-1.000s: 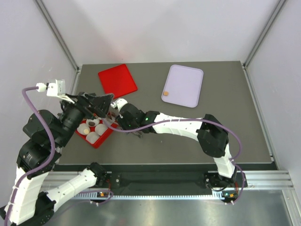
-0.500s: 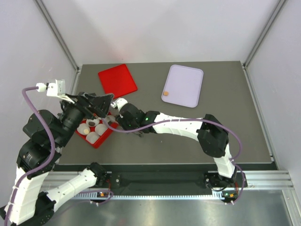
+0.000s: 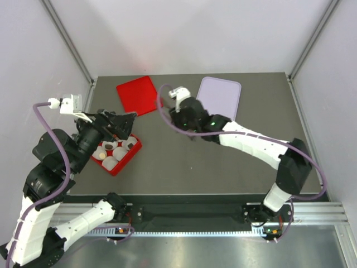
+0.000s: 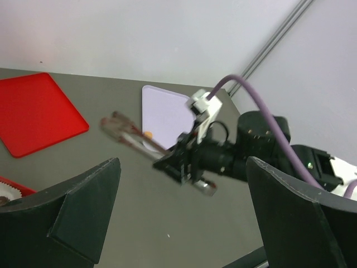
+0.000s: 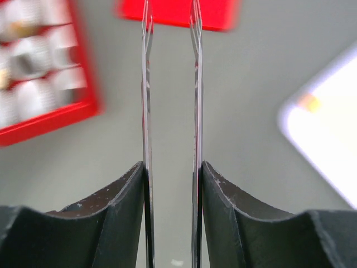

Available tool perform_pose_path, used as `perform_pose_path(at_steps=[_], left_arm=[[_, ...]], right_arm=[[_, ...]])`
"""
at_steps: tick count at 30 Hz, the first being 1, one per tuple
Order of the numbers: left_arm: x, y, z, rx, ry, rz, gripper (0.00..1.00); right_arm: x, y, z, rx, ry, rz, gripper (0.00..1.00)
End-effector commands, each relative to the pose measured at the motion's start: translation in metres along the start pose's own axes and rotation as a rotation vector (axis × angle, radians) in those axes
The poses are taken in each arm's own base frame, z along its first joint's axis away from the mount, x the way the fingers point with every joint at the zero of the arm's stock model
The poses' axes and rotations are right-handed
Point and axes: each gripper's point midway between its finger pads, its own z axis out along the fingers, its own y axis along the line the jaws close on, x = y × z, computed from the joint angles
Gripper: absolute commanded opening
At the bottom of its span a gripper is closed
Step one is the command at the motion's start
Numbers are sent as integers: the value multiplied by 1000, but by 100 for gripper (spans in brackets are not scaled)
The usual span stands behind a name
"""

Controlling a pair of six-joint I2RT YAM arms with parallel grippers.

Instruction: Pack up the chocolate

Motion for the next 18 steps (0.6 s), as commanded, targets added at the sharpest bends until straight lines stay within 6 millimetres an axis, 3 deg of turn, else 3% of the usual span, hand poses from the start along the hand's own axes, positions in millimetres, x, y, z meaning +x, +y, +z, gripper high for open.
perform_pose_path(at_steps=[1, 4, 5, 8, 9, 18], left_arm=[[-2, 1, 2, -4, -13, 5, 99], [1, 1, 4, -7, -7, 6, 99], [2, 1, 5, -5, -3, 7, 99], [4, 1, 7, -4, -3, 5, 99], [6, 1, 8, -2, 1, 3, 99], [14, 2, 11, -2, 21, -2, 99]], right_arm=[[-3, -66, -19, 126, -26, 38, 42], [11, -112, -29, 193, 3, 34, 43], [17, -135, -34, 227, 14, 44, 43], [26, -158, -36, 206, 42, 7, 44], [30, -174, -36, 221, 58, -10, 44], [59, -196, -21, 62, 139, -170, 49]])
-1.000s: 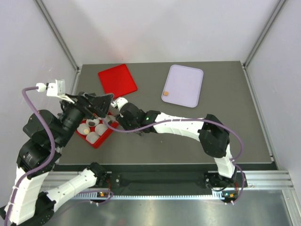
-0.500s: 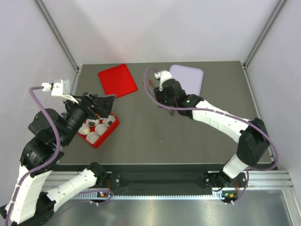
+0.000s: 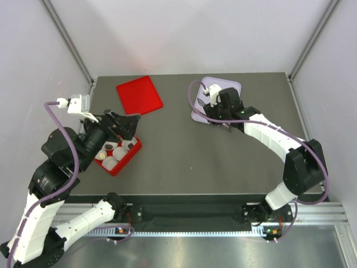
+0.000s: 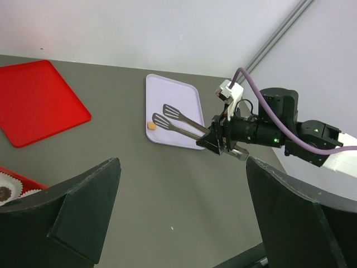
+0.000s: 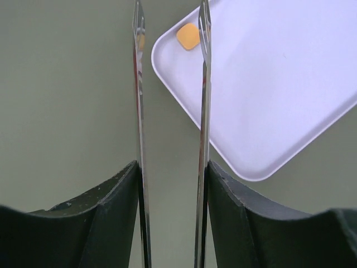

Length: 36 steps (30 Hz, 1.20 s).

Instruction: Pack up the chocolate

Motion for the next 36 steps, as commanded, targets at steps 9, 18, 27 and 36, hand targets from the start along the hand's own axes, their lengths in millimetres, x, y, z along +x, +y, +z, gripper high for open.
perform_pose_path(at_steps=[9, 18, 27, 36], left_arm=[[-6, 1, -2, -2, -26, -2, 99], [-1, 2, 0, -7, -16, -5, 99], [-1, 2, 3, -12, -13, 1, 99], [-1, 2, 7, -14, -12, 3, 99]], right_arm=[[13, -22, 32, -126, 20, -132, 48], [33, -35, 57, -77, 89, -139, 48], [35, -40, 72, -69, 100, -131, 48], [35, -51, 77, -13, 112, -126, 47]])
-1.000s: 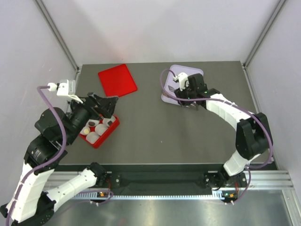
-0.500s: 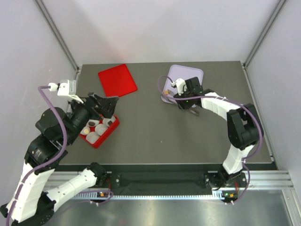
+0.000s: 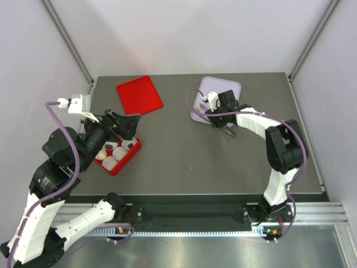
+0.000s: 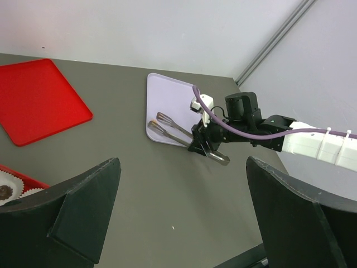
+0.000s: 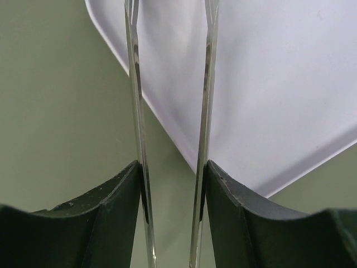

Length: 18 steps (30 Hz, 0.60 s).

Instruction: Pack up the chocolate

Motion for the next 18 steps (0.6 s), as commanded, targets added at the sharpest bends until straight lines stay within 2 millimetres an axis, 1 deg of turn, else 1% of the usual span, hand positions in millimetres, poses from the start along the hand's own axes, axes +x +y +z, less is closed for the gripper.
perform_pose_path(at_steps=[1, 11, 15, 18], left_arm=[[-3, -1, 7, -5, -16, 1, 99], [-3, -2, 9, -2, -16, 1, 99], [-2, -2, 9, -1, -17, 2, 99], [-2, -3, 10, 5, -14, 3, 99]], right_arm=[[-31, -23, -4, 72, -79, -2, 47], [-30, -18, -9, 52, -89, 5, 42], [-32, -16, -15, 55, -99, 23, 39], [-33, -16, -23, 63, -110, 48, 37]])
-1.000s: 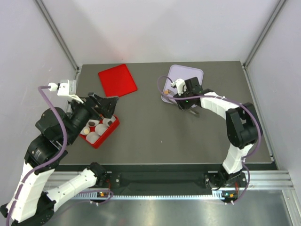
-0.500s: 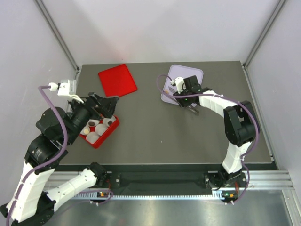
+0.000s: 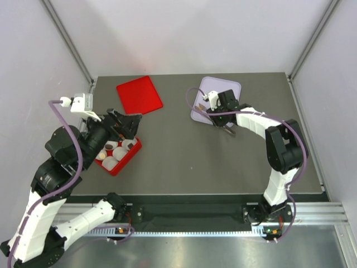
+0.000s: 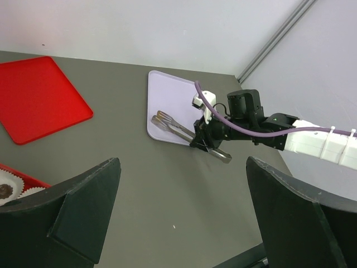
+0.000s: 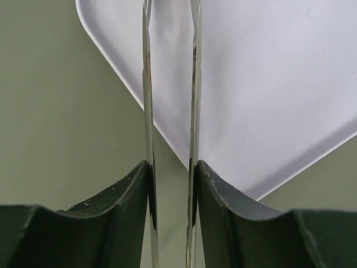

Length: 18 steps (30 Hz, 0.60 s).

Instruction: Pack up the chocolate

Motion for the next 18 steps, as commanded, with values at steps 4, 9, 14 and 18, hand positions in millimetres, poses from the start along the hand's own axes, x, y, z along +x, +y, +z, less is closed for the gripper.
perform_pose_path(at_steps=[4, 9, 14, 18], left_arm=[[-7, -6, 7, 19, -25, 4, 99], [-7, -8, 8, 27, -26, 3, 99], [-7, -13, 9, 47, -21, -6, 99], [-10, -16, 9, 56, -25, -12, 99]], right_arm=[[-32, -11, -32, 41, -122, 59, 36], [-35, -8, -44, 40, -146, 79, 35], [-42, -6, -57, 37, -180, 114, 34], [-58, 6, -69, 11, -231, 130, 34]])
